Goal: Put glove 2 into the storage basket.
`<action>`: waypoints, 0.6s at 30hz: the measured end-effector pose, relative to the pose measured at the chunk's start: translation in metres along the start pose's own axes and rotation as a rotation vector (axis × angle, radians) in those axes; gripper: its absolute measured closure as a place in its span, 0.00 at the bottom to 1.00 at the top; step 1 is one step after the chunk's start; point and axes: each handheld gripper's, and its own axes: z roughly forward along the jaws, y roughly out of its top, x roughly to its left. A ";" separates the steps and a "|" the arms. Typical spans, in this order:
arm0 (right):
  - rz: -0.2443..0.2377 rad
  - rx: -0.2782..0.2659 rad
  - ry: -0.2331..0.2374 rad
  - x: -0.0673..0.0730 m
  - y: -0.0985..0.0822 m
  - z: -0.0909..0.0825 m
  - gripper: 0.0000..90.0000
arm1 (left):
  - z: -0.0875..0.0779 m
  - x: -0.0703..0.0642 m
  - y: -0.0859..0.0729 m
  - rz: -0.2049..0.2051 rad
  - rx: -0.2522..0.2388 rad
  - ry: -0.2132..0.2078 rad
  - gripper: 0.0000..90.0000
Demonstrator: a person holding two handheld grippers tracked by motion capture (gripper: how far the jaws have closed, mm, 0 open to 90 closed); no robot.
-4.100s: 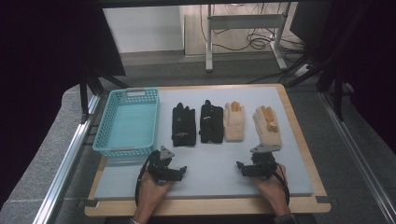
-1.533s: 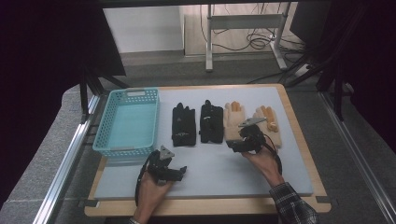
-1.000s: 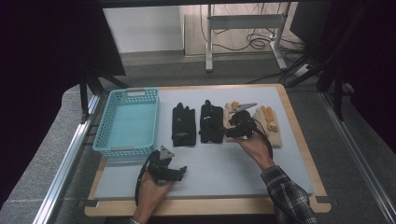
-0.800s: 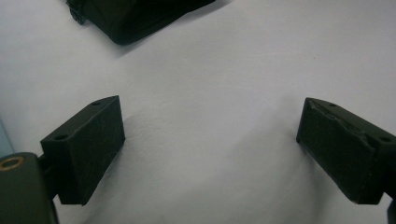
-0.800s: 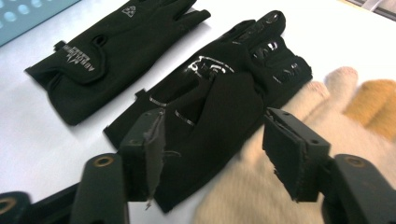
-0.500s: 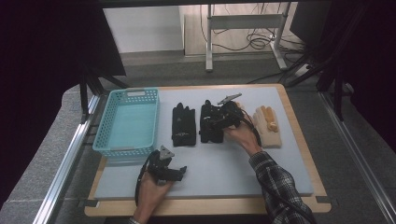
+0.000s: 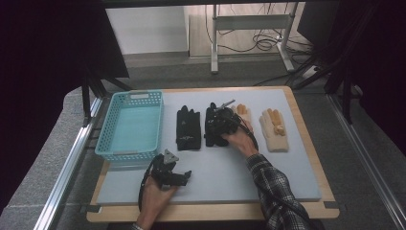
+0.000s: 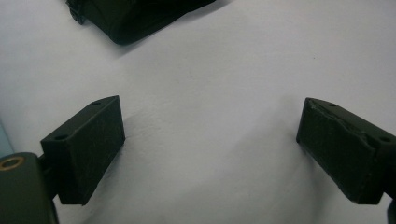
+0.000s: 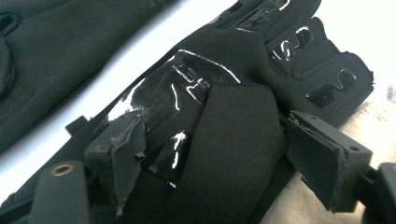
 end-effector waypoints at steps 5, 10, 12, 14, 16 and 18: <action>0.036 0.000 -0.031 0.001 0.001 -0.006 0.77 | 0.000 0.000 0.000 0.000 0.001 -0.001 0.09; 0.031 0.002 -0.025 -0.003 0.003 -0.015 0.91 | 0.000 0.000 0.000 -0.002 0.001 -0.002 0.09; 0.066 -0.025 -0.009 -0.008 0.003 -0.022 0.91 | 0.000 0.001 0.000 -0.003 0.002 -0.003 0.09; 0.095 -0.055 0.003 -0.010 0.005 -0.033 0.91 | 0.000 0.001 0.000 -0.003 0.002 -0.005 0.09; 0.088 -0.069 -0.001 -0.010 0.006 -0.042 0.91 | 0.000 0.001 0.000 -0.002 0.003 -0.005 0.09; 0.092 -0.089 0.011 -0.008 0.008 -0.054 0.91 | 0.000 0.001 0.000 -0.003 0.002 -0.005 0.09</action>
